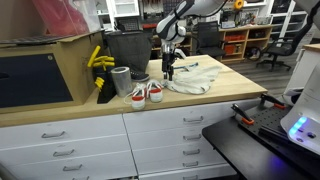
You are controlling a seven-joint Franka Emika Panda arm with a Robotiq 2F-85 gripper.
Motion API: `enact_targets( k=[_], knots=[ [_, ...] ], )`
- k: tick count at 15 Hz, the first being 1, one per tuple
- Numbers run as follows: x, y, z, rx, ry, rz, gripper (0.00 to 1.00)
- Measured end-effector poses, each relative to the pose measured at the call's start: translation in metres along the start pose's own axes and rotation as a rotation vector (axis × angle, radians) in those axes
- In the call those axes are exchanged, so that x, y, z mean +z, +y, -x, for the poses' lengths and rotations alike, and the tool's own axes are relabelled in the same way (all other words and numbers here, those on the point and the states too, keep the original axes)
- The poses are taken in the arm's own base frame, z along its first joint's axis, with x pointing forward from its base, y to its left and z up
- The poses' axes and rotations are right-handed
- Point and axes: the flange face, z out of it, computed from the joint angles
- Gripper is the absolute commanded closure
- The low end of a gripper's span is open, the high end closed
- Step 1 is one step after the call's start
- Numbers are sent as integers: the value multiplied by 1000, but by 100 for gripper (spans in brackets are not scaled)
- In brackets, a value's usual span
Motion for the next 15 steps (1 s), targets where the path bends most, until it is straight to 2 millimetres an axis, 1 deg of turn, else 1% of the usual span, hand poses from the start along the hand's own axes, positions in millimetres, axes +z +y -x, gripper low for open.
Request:
enact_targets(
  k=[5,9,10,11,13,14,15],
  knots=[
    [1,4,2,-37,-28,36,0],
    [4,2,2,-67,-32,30,0],
    [6,0,2,-69,-34,26,20],
    [8,-2,1,-70,-35,20,26],
    [10,-5,0,-73,-39,9,42],
    [11,-7,-1,-75,-39,5,51],
    [11,-8,-1,-77,-40,2,58]
  ],
)
